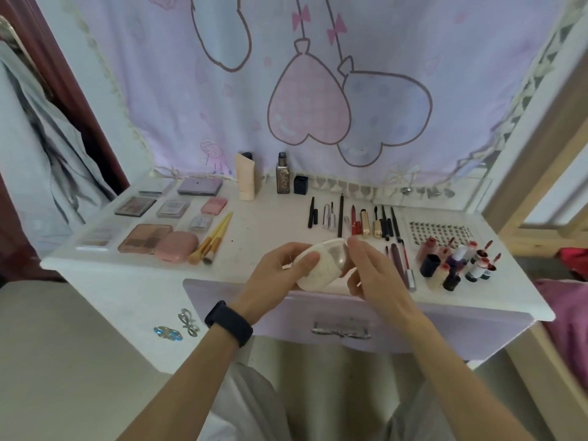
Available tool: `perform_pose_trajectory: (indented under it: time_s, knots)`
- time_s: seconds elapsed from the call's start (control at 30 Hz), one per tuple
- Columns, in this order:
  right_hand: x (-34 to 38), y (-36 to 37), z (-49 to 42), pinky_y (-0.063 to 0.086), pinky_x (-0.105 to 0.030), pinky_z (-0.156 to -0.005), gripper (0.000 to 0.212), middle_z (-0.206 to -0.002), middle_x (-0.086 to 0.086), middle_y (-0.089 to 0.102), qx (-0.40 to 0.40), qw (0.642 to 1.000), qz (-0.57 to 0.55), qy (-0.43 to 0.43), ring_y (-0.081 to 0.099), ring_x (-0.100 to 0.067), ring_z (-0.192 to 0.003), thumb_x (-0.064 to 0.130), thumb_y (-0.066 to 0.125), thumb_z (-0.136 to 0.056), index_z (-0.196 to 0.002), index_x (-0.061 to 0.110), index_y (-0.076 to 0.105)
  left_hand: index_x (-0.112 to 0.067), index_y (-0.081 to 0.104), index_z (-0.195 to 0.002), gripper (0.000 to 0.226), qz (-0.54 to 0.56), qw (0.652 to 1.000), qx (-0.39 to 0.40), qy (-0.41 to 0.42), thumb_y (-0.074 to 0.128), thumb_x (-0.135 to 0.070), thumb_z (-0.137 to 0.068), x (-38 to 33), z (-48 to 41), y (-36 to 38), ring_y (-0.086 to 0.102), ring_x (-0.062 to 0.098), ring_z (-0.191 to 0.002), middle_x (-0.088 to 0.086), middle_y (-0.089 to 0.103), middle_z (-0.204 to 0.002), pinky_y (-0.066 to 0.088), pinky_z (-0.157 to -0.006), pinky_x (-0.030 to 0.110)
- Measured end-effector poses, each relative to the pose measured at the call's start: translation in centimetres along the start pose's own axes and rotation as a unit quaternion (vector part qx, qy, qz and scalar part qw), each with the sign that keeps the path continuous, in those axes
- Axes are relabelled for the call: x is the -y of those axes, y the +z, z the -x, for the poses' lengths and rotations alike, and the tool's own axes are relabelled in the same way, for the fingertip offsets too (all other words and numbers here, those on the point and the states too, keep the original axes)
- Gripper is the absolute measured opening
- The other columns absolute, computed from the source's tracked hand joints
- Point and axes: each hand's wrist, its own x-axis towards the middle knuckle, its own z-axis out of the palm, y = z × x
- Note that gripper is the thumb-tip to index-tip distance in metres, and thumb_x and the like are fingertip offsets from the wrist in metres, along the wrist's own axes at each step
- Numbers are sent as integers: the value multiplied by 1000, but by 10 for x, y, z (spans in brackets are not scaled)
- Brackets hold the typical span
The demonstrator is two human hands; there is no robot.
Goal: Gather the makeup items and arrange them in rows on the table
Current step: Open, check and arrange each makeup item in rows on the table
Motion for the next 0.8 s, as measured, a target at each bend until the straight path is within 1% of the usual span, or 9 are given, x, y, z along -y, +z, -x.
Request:
perform_pose_trajectory:
  time_s: [0.1,0.17,0.27,0.4,0.5,0.57,0.63,0.7,0.8]
  knots:
    - [0,-1,2,40,-25,-55,52,-63,8,59,-4,999,50,-14,49,-8,-53,57,39,-103,-87,16,67,-24,67,-109,20,-14,1000,-8,17,55,-37,-98,-1,1,8,67,4,-83,-8,69,-94,58,-68,24]
    - [-2,1,6,40,-30,-67,55,-58,8,55,-9,997,73,-16,47,-5,-53,56,37,-104,-78,14,62,-27,63,-106,19,-41,999,-18,19,50,-39,-100,-1,1,16,66,3,-78,-7,66,-95,53,-61,20]
    - [0,8,13,30,-35,-89,63,-53,7,50,-24,994,100,-29,49,-4,-51,58,34,-104,-71,7,51,-33,59,-97,19,-72,996,-49,32,44,-44,-103,2,4,31,64,0,-71,-9,65,-87,48,-54,15]
    - [1,15,17,31,-33,-85,75,-62,-9,52,-90,984,134,-74,46,-12,-49,67,31,-95,-65,1,47,-36,56,-74,31,-87,990,-107,43,44,-43,-103,1,3,43,58,-1,-62,-20,62,-70,43,-53,12]
    - [0,14,18,31,-17,-72,64,-60,-6,51,-109,977,150,-103,41,-12,-49,64,33,-95,-59,11,41,-33,59,-67,37,-31,995,-96,-20,46,-41,-101,-3,-1,41,59,10,-66,-16,59,-63,47,-56,23]
    - [-1,11,17,30,-14,-54,54,-50,1,41,-109,964,192,-146,41,-11,-49,63,32,-96,-59,23,36,-29,63,-72,34,-9,992,-85,-88,48,-43,-100,-8,-3,38,62,13,-66,-12,62,-64,49,-52,22]
    - [-2,6,14,30,-17,-48,47,-49,11,34,-100,944,240,-202,37,-11,-47,60,31,-99,-64,29,34,-22,66,-87,31,12,986,-60,-155,48,-44,-99,-12,-4,35,62,14,-58,-2,64,-68,44,-43,19]
    - [-3,0,12,27,-17,-48,47,-56,16,36,-74,923,286,-248,36,-7,-46,60,27,-102,-73,26,41,-11,65,-97,36,45,979,-17,-196,49,-44,-99,-14,-5,27,56,13,-45,2,62,-60,36,-37,17]
    - [-8,-6,12,42,-28,-59,51,-60,18,43,-2,910,327,-256,44,-4,-47,66,24,-101,-99,24,54,-10,64,-96,40,27,977,14,-213,50,-47,-99,-14,-5,14,48,12,-41,3,58,-54,31,-36,18]
